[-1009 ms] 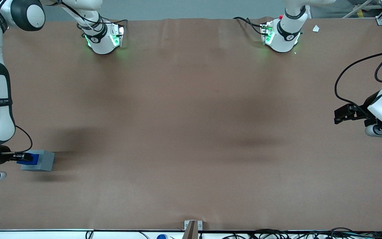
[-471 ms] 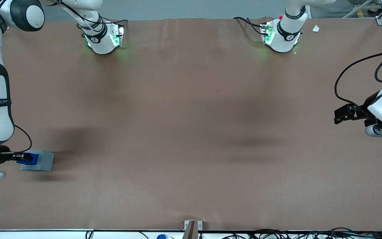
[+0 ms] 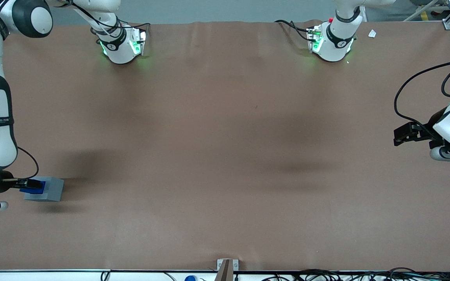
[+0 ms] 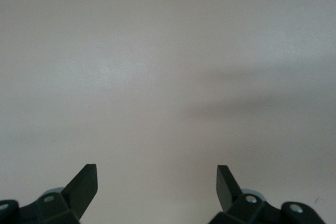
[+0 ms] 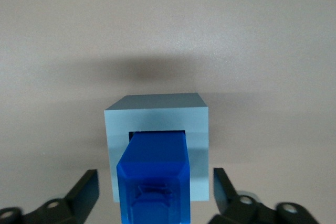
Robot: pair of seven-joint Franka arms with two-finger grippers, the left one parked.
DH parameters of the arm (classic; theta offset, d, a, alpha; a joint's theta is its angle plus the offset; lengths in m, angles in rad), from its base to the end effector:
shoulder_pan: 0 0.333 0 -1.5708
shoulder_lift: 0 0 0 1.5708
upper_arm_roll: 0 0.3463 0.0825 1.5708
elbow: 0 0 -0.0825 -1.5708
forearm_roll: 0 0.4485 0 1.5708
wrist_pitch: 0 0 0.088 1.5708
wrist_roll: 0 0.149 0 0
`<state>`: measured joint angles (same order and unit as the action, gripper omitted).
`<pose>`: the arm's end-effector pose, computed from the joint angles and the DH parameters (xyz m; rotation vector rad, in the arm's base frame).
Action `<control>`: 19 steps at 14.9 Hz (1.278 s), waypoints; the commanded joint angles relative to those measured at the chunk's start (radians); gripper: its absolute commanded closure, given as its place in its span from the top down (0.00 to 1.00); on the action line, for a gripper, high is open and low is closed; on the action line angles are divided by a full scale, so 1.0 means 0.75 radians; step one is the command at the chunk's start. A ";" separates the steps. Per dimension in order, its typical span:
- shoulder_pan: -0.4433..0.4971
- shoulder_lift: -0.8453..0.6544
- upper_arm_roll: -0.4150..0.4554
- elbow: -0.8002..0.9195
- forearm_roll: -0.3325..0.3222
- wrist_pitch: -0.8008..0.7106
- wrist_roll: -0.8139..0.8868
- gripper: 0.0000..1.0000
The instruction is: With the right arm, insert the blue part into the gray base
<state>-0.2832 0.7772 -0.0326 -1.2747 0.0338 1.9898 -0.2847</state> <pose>0.7784 -0.2451 0.2336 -3.1146 0.0579 0.0884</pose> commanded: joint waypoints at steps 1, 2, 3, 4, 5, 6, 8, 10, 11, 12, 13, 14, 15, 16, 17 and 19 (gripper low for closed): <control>-0.007 -0.111 0.015 0.020 -0.002 -0.190 -0.009 1.00; -0.001 -0.191 0.015 0.020 -0.008 -0.274 -0.007 1.00; 0.005 -0.258 0.015 0.020 -0.008 -0.341 -0.005 1.00; 0.016 -0.326 0.017 0.020 -0.006 -0.429 -0.003 1.00; 0.020 -0.385 0.017 0.022 -0.002 -0.507 0.013 1.00; 0.020 -0.445 0.019 0.024 0.012 -0.568 0.020 1.00; 0.068 -0.582 0.019 0.016 -0.006 -0.711 0.081 1.00; 0.138 -0.686 0.017 0.012 -0.010 -0.838 0.215 1.00; 0.191 -0.727 0.017 -0.004 -0.012 -0.869 0.281 1.00; 0.242 -0.784 0.017 -0.055 -0.031 -0.870 0.344 1.00; 0.295 -0.845 0.019 -0.130 -0.059 -0.853 0.404 1.00; 0.353 -0.893 0.019 -0.196 -0.092 -0.815 0.441 1.00; 0.385 -0.940 0.019 -0.255 -0.110 -0.772 0.445 1.00; 0.394 -0.960 0.019 -0.282 -0.115 -0.753 0.447 1.00; 0.392 -0.967 0.021 -0.292 -0.113 -0.739 0.451 1.00; 0.392 -0.952 0.019 -0.232 -0.111 -0.745 0.453 1.00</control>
<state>0.0210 0.0974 -0.0126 -1.4238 -0.0423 1.4106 0.0535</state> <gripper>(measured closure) 0.000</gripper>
